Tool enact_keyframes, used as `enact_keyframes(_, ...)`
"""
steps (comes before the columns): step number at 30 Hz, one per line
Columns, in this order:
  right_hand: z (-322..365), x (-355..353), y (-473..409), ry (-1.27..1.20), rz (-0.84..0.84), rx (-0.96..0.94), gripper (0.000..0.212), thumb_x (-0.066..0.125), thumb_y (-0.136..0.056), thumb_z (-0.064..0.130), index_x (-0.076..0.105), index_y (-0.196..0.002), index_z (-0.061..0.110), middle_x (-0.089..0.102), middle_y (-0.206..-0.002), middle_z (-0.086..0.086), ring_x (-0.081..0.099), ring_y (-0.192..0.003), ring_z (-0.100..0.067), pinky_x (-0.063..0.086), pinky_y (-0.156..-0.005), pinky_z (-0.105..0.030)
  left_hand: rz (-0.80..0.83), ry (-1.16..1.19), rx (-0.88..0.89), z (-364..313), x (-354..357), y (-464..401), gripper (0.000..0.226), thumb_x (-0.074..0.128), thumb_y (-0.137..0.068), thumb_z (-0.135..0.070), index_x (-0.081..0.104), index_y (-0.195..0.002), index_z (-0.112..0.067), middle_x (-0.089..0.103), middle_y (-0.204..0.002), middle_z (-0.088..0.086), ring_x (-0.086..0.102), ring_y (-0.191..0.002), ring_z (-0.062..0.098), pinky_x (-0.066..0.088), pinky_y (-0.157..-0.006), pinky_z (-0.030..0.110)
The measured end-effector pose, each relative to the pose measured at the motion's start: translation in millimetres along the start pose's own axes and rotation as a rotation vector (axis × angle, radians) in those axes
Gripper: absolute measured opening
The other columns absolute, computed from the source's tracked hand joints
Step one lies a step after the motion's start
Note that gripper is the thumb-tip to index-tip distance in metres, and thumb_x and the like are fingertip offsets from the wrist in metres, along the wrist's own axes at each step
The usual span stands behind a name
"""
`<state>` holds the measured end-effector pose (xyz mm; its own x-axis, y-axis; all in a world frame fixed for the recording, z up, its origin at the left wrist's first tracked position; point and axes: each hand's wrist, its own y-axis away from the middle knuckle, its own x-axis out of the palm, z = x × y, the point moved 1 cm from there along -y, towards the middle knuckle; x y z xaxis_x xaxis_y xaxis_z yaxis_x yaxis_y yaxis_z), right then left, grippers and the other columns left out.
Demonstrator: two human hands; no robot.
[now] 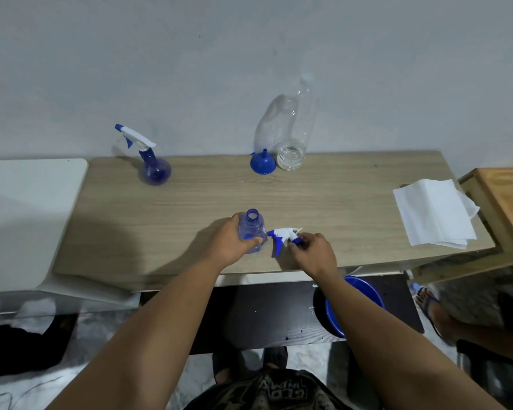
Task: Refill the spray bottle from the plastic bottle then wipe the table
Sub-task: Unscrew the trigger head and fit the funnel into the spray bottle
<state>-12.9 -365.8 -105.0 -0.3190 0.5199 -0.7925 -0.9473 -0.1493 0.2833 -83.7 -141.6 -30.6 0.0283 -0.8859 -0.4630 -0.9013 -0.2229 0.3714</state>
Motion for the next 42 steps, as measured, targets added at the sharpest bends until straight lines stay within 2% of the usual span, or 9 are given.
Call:
enact_keyframes(3, 6, -7, 3, -0.077, -0.098, 0.042, 0.047, 0.066, -0.093, 0.047, 0.071, -0.130, 0.020, 0.066, -0.124, -0.011, 0.064, -0.114, -0.033, 0.055, -0.096, -0.046, -0.002, 0.009, 0.017, -3, 1, -1, 0.044, 0.080, -0.085, -0.018, 0.057, -0.122, -0.023, 0.058, -0.090, -0.025, 0.058, -0.075, -0.017, 0.036, -0.061, -0.006)
enact_keyframes(7, 37, -25, -23, -0.155, -0.174, -0.015, 0.045, 0.063, -0.095, 0.045, 0.070, -0.131, 0.019, 0.066, -0.128, -0.006, 0.064, -0.117, -0.031, 0.055, -0.097, -0.049, -0.017, 0.059, 0.023, -2, -2, -14, 0.043, 0.079, -0.084, -0.008, 0.057, -0.119, -0.022, 0.061, -0.093, -0.024, 0.063, -0.091, -0.006, 0.039, -0.064, -0.004)
enact_keyframes(10, 81, -45, -60, -0.109, -0.102, -0.107, 0.050, 0.065, -0.094, 0.044, 0.065, -0.137, 0.019, 0.065, -0.131, -0.007, 0.064, -0.116, -0.031, 0.056, -0.098, -0.045, -0.049, 0.070, 0.019, 0, -8, -38, 0.050, 0.083, -0.078, -0.012, 0.059, -0.120, -0.027, 0.068, -0.098, -0.019, 0.065, -0.087, -0.012, 0.047, -0.077, 0.014)
enact_keyframes(14, 145, -60, -114, 0.110, 0.041, -0.237, 0.058, 0.067, -0.093, 0.039, 0.056, -0.146, 0.016, 0.059, -0.141, -0.015, 0.059, -0.128, -0.035, 0.051, -0.101, -0.042, -0.107, 0.073, 0.014, 3, -22, -73, 0.055, 0.084, -0.069, -0.032, 0.060, -0.118, -0.029, 0.071, -0.101, -0.014, 0.068, -0.094, 0.009, 0.052, -0.085, 0.031)
enact_keyframes(20, 207, -41, -183, 0.510, 0.170, -0.362, 0.049, 0.061, -0.099, 0.025, 0.048, -0.143, 0.009, 0.050, -0.138, -0.016, 0.052, -0.128, -0.038, 0.048, -0.095, -0.046, -0.122, 0.038, 0.008, 0, -46, -126, 0.055, 0.083, -0.068, -0.036, 0.060, -0.116, -0.023, 0.072, -0.104, -0.003, 0.068, -0.092, 0.017, 0.056, -0.087, 0.040)
enact_keyframes(28, 215, -5, -233, 0.688, 0.263, -0.259, 0.053, 0.069, -0.094, 0.017, 0.052, -0.144, 0.010, 0.051, -0.138, -0.016, 0.057, -0.128, -0.037, 0.050, -0.100, -0.041, -0.134, 0.063, 0.041, 12, -61, -157, 0.062, 0.079, -0.059, -0.048, 0.060, -0.117, -0.035, 0.072, -0.106, -0.011, 0.069, -0.097, 0.013, 0.057, -0.090, 0.042)
enact_keyframes(33, 212, 4, -245, 0.687, 0.294, -0.174, 0.063, 0.089, -0.078, 0.028, 0.061, -0.133, 0.015, 0.061, -0.128, -0.012, 0.067, -0.117, -0.033, 0.052, -0.079, -0.038, -0.119, 0.079, 0.044, 18, -62, -162, 0.061, 0.080, -0.059, -0.052, 0.057, -0.115, -0.045, 0.071, -0.108, -0.016, 0.068, -0.099, 0.009, 0.057, -0.091, 0.044)
enact_keyframes(38, 209, 4, -246, 0.673, 0.268, -0.181, 0.058, 0.088, -0.079, 0.023, 0.063, -0.131, 0.013, 0.066, -0.126, -0.010, 0.067, -0.118, -0.033, 0.053, -0.081, -0.037, -0.111, 0.082, 0.045, 18, -61, -163, 0.061, 0.080, -0.060, -0.051, 0.057, -0.116, -0.044, 0.070, -0.108, -0.017, 0.067, -0.100, 0.008, 0.057, -0.092, 0.044)
enact_keyframes(42, 214, -11, -236, 0.603, 0.295, -0.201, 0.051, 0.086, -0.078, 0.028, 0.062, -0.120, 0.012, 0.066, -0.113, -0.007, 0.067, -0.105, -0.029, 0.050, -0.074, -0.034, -0.124, 0.082, 0.042, 15, -61, -161, 0.064, 0.078, -0.059, -0.050, 0.058, -0.119, -0.040, 0.072, -0.108, -0.012, 0.068, -0.099, 0.012, 0.056, -0.092, 0.044)
